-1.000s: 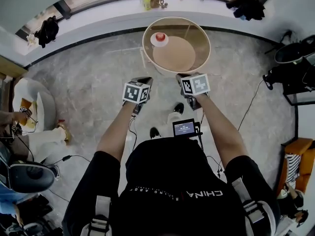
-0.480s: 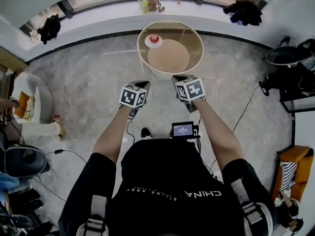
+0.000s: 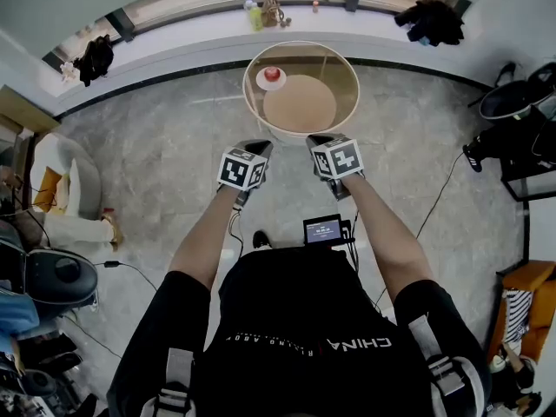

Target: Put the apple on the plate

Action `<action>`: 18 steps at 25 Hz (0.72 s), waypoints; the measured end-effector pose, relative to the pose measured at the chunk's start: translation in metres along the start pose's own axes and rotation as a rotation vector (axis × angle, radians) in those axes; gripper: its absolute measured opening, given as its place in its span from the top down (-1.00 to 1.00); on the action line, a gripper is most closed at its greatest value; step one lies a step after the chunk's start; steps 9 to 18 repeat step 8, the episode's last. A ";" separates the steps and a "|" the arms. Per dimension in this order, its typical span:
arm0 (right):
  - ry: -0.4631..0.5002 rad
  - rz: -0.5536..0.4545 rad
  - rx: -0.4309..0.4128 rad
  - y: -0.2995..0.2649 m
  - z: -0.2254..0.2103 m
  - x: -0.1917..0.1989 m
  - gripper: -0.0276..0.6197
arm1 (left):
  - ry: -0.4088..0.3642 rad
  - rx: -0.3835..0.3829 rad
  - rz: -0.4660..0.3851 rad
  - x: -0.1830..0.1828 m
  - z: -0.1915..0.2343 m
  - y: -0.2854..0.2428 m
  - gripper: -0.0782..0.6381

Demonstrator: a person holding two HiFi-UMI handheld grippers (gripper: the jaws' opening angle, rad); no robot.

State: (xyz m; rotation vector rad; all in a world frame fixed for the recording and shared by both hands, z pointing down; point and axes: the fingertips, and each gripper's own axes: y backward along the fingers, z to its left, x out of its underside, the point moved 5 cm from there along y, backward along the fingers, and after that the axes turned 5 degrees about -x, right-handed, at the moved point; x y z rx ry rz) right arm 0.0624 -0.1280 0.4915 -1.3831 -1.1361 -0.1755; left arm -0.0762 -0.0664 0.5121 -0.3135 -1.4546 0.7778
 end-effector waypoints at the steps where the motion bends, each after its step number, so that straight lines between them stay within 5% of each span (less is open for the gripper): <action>1: -0.001 -0.002 0.001 0.002 -0.001 -0.002 0.82 | 0.005 0.000 -0.003 -0.002 0.000 0.000 0.73; 18: -0.014 0.000 0.010 0.007 -0.009 -0.005 0.82 | -0.012 0.001 0.004 -0.007 -0.003 -0.003 0.73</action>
